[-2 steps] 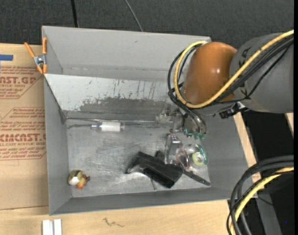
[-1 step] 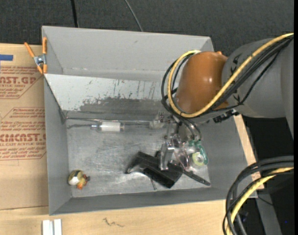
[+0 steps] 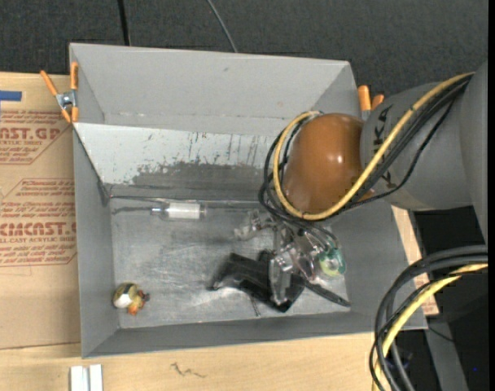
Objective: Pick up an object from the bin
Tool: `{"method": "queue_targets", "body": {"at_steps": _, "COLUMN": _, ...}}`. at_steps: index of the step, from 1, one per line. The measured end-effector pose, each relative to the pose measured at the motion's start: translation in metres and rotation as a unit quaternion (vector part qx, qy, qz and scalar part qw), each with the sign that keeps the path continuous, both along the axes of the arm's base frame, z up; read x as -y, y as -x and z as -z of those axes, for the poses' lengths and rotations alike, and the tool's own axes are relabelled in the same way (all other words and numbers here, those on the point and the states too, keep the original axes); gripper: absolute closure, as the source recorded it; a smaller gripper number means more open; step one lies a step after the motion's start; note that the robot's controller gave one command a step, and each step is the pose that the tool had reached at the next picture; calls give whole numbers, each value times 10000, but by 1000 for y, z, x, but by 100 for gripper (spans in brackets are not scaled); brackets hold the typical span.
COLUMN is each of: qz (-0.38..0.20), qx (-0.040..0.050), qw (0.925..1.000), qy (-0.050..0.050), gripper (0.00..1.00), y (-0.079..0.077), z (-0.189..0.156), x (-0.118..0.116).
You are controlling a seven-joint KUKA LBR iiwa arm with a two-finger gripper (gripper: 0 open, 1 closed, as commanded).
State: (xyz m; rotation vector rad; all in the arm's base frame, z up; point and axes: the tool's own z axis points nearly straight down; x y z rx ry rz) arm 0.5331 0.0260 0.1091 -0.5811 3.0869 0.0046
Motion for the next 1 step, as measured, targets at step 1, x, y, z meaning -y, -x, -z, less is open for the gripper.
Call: {"method": "queue_targets", "body": {"at_steps": 1, "qz": -1397, "qx": -13, "qw": 9902, "qy": -18, "gripper": 0, "y": 10, "z": 24, "x": 15}}
